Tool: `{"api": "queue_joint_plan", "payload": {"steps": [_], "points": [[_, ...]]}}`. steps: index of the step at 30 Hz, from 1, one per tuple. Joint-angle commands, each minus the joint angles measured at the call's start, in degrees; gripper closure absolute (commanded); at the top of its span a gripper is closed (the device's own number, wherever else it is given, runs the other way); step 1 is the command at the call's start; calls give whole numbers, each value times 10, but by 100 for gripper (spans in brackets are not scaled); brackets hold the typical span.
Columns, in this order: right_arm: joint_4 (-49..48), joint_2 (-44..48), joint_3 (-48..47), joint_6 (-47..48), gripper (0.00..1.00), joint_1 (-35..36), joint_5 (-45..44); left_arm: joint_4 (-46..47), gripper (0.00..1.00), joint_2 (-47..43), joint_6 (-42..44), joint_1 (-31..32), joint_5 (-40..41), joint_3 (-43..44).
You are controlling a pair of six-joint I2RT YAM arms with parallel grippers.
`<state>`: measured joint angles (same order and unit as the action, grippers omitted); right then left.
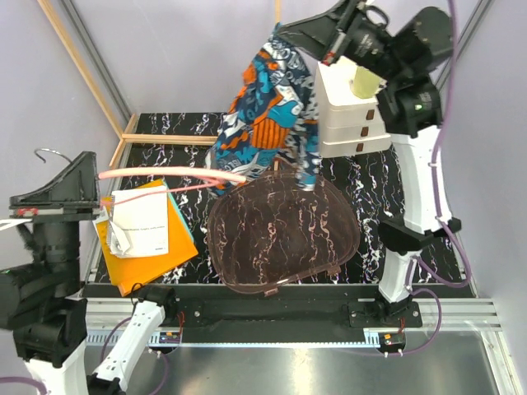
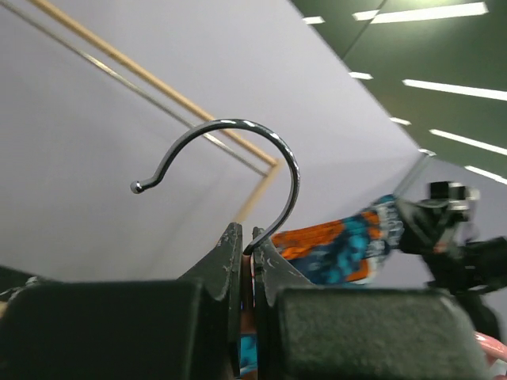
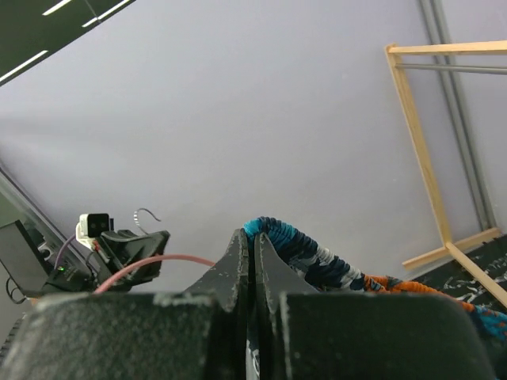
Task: Remove the shorts from the hanger
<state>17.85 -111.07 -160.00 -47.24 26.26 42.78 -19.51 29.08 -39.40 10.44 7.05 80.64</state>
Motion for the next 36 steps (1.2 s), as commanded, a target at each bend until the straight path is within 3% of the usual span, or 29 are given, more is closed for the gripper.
{"api": "queue_joint_plan", "payload": {"steps": [1,10,16,30,36], "points": [[-22,72,41,-21,100,-22,14,-40,100,-3,77,-1,72,-47],[-32,116,65,-40,100,-36,62,-40,100,2,114,-1,81,-103],[-27,193,163,11,100,-38,58,-41,100,-6,145,-1,89,-125],[2,338,322,104,100,-38,-42,-55,100,-17,148,-1,83,-169],[-24,357,405,87,100,-38,-55,-55,100,11,136,-1,59,-177]]}}
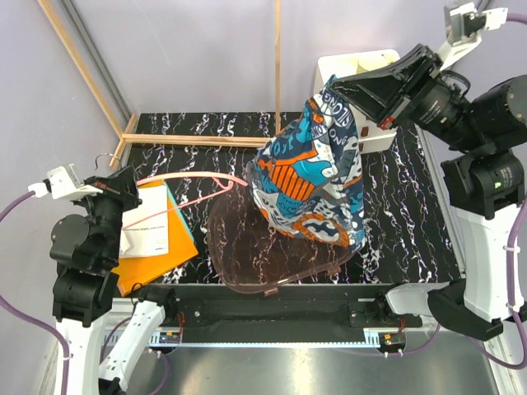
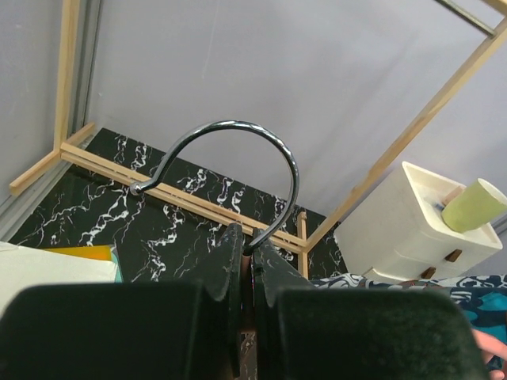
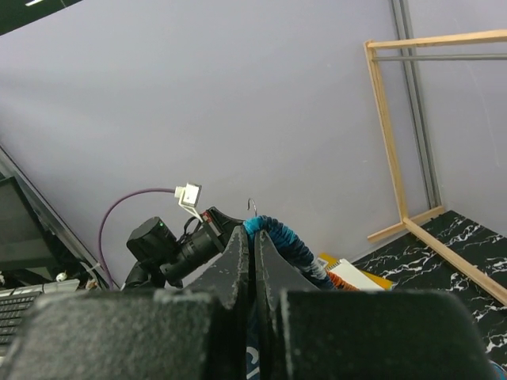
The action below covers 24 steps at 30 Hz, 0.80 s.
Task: Remove the shorts from the hanger
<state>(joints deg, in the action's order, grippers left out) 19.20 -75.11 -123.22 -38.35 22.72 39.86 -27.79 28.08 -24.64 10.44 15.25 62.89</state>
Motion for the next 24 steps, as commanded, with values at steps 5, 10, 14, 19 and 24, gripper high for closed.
{"api": "queue_joint_plan", "payload": {"steps": [5,10,14,19,24], "points": [[-101,-5,155,-45,100,-2,-14,24,100,26,-21,-1,-52,-6],[-216,-12,311,-75,100,20,5,8,100,26,-29,-1,-73,-1],[-217,-42,368,-28,100,64,-3,-8,100,26,-38,0,-92,11],[-273,-29,499,-48,100,81,-14,-14,100,17,-55,-1,-112,21],[-283,18,657,-52,100,82,-43,36,100,15,-91,0,-149,-15]]}}
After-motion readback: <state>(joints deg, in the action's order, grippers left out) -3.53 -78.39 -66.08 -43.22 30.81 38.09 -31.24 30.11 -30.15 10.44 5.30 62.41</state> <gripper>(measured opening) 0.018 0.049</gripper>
